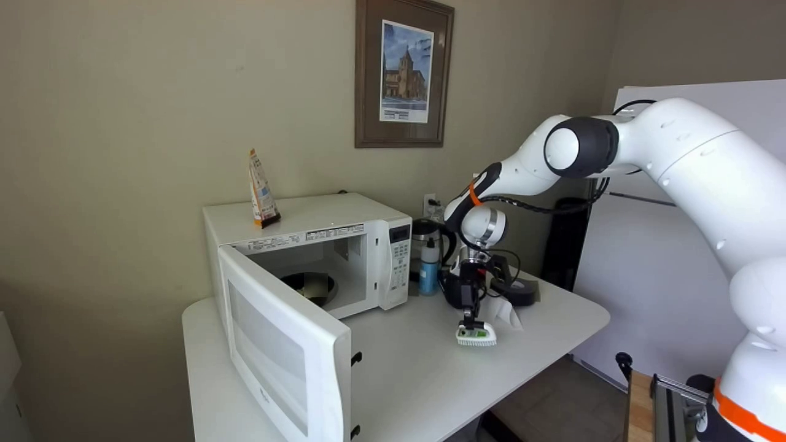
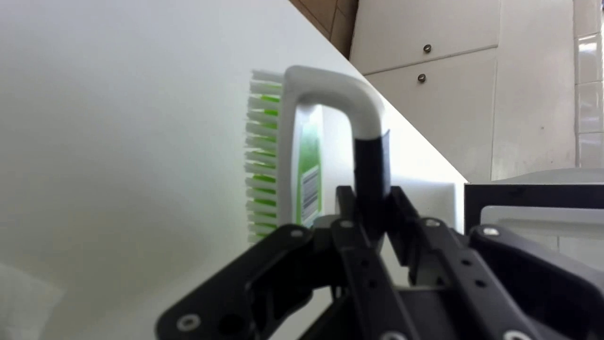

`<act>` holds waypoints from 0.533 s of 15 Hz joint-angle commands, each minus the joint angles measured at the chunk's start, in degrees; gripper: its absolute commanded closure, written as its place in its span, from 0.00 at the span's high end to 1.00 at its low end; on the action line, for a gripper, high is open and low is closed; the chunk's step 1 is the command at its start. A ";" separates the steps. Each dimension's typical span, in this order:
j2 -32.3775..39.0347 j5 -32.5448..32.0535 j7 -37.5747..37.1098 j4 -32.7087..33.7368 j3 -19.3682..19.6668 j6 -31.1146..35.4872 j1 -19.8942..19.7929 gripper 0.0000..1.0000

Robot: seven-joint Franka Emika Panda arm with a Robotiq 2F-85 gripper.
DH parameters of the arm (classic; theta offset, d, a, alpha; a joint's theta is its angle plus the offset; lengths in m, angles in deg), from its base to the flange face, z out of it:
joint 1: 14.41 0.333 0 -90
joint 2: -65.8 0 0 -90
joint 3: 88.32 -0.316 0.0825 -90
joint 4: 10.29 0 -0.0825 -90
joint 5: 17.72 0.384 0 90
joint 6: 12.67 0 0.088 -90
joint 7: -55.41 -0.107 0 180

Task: Put the small brush on the table

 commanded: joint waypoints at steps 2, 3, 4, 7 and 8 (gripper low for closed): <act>0.17 4.02 -1.28 -1.58 0.22 0.41 -3.79 0.05; -0.09 4.51 -0.47 -1.94 -0.08 -0.35 -4.85 0.05; 0.00 4.93 -0.46 -2.19 -0.12 0.07 -5.39 0.05; 0.32 7.92 -0.56 -2.64 -0.29 1.27 -7.58 0.05; 0.54 9.72 -1.12 -2.46 -0.14 1.70 -8.45 0.05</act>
